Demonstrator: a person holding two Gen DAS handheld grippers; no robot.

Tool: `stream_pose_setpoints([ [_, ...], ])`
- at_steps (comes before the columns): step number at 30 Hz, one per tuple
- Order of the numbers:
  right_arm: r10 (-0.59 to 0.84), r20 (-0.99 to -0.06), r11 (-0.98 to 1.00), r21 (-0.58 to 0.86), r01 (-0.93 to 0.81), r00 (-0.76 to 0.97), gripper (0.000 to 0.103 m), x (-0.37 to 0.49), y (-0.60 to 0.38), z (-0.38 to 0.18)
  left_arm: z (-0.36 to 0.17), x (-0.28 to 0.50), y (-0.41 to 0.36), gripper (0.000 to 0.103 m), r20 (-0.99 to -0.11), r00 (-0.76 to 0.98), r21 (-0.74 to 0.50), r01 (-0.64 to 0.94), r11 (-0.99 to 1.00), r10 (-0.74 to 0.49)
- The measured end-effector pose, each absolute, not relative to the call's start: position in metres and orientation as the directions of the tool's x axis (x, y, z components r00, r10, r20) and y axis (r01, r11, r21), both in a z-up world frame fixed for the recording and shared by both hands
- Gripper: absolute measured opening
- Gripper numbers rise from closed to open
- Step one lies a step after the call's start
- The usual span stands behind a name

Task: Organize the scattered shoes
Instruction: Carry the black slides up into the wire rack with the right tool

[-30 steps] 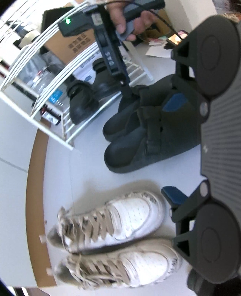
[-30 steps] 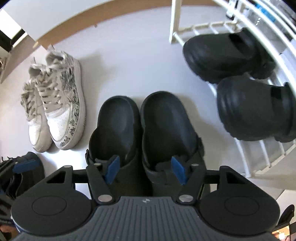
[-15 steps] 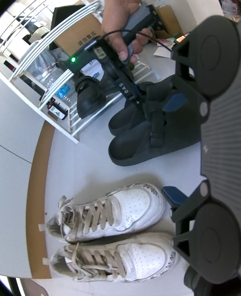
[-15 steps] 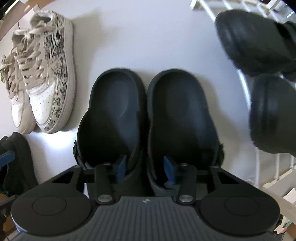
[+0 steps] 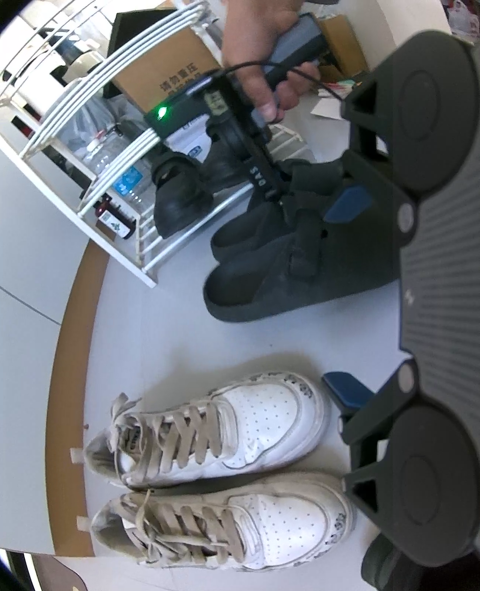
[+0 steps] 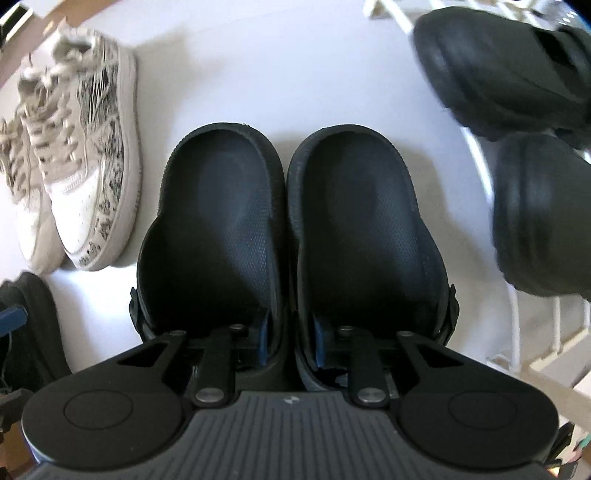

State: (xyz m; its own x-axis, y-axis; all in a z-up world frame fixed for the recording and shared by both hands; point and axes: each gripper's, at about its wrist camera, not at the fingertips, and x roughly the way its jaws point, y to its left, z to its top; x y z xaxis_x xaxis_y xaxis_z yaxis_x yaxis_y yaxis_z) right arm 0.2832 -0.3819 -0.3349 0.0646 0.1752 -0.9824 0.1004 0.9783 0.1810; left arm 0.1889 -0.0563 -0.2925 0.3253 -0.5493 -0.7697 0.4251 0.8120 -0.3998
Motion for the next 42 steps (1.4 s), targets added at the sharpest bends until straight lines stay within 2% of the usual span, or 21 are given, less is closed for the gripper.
stream_pose_setpoints([
  [16, 0.230, -0.908, 0.915, 0.324, 0.240, 0.351, 0.026, 0.246, -0.433, -0.178, -0.265, 0.185, -0.053, 0.090, -0.705, 0.353, -0.465, 0.426, 0.776, -0.616],
  [24, 0.151, -0.888, 0.909, 0.298, 0.292, 0.435, 0.026, 0.244, -0.440, -0.122, -0.240, 0.186, -0.044, 0.090, -0.642, 0.407, -0.498, 0.424, 0.756, -0.650],
  [29, 0.129, -0.885, 0.880, 0.310, 0.359, 0.448, 0.026, 0.247, -0.453, -0.113, -0.235, 0.191, -0.032, 0.090, -0.620, 0.431, -0.522, 0.397, 0.755, -0.655],
  [42, -0.159, -0.854, 0.759, 0.215, 0.615, 0.495, 0.025, 0.261, -0.511, -0.124, -0.239, 0.193, -0.014, 0.090, -0.617, 0.436, -0.541, 0.371, 0.755, -0.655],
])
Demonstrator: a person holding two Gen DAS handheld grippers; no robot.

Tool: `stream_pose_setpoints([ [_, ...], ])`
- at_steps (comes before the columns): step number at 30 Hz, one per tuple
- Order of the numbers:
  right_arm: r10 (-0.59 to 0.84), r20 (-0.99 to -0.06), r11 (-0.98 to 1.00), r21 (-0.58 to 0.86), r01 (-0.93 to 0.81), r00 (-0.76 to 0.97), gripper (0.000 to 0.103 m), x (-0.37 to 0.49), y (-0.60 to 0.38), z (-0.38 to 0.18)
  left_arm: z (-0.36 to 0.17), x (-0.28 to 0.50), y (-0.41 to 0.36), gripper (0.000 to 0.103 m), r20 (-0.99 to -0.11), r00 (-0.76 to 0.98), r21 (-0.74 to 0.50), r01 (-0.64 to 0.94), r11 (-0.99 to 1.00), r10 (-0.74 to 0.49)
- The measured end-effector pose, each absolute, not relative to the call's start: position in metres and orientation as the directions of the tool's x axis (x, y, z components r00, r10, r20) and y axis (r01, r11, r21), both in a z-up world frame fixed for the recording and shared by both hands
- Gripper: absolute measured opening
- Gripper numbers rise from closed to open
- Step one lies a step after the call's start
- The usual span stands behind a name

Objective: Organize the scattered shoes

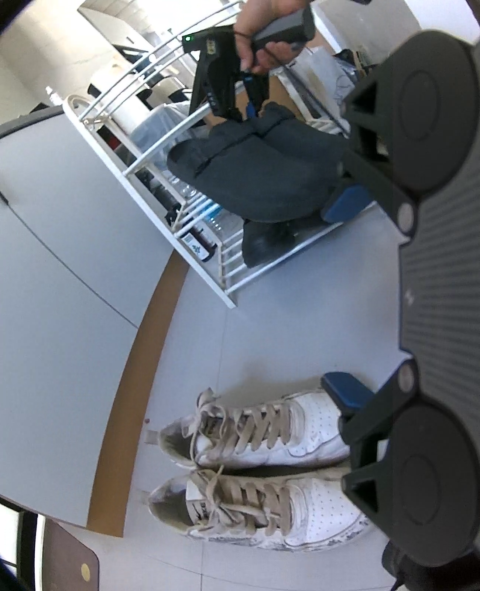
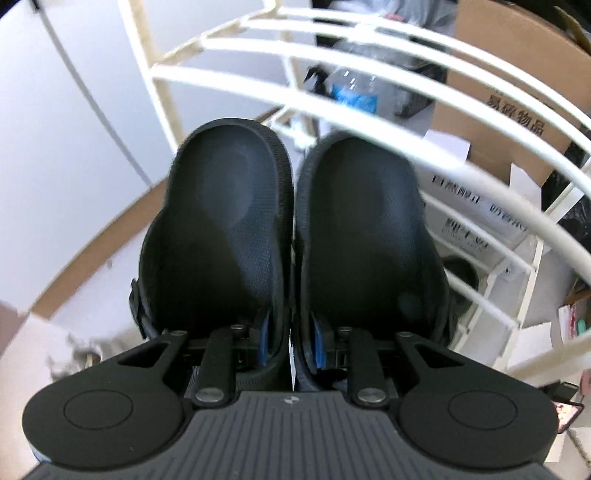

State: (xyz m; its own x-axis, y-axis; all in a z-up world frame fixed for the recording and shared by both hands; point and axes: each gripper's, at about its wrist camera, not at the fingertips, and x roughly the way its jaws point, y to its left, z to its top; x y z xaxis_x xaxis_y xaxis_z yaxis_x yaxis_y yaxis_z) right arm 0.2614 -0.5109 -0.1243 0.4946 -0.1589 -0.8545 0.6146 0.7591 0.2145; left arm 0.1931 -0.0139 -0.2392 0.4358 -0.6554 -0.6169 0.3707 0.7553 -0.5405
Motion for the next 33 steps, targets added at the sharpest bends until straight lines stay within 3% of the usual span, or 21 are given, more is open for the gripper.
stream_pose_setpoints([
  [13, -0.310, -0.801, 0.637, 0.225, 0.737, 0.512, 0.025, 0.289, -0.541, -0.122, -0.243, 0.188, -0.016, 0.090, -0.622, 0.414, -0.547, 0.377, 0.747, -0.664],
  [19, -0.360, -0.769, 0.576, 0.262, 0.774, 0.528, 0.015, 0.297, -0.549, -0.121, -0.250, 0.191, -0.018, 0.090, -0.638, 0.404, -0.542, 0.370, 0.755, -0.656],
  [21, -0.350, -0.768, 0.579, 0.273, 0.768, 0.537, 0.000, 0.302, -0.552, -0.124, -0.250, 0.191, -0.019, 0.090, -0.641, 0.402, -0.540, 0.370, 0.756, -0.654],
  [27, -0.371, -0.785, 0.666, 0.148, 0.732, 0.496, 0.000, 0.327, -0.542, -0.147, -0.254, 0.190, -0.021, 0.090, -0.650, 0.395, -0.531, 0.374, 0.760, -0.649],
  [33, -0.368, -0.789, 0.700, 0.113, 0.705, 0.492, 0.000, 0.334, -0.542, -0.159, -0.255, 0.191, -0.022, 0.090, -0.655, 0.398, -0.529, 0.365, 0.766, -0.642],
])
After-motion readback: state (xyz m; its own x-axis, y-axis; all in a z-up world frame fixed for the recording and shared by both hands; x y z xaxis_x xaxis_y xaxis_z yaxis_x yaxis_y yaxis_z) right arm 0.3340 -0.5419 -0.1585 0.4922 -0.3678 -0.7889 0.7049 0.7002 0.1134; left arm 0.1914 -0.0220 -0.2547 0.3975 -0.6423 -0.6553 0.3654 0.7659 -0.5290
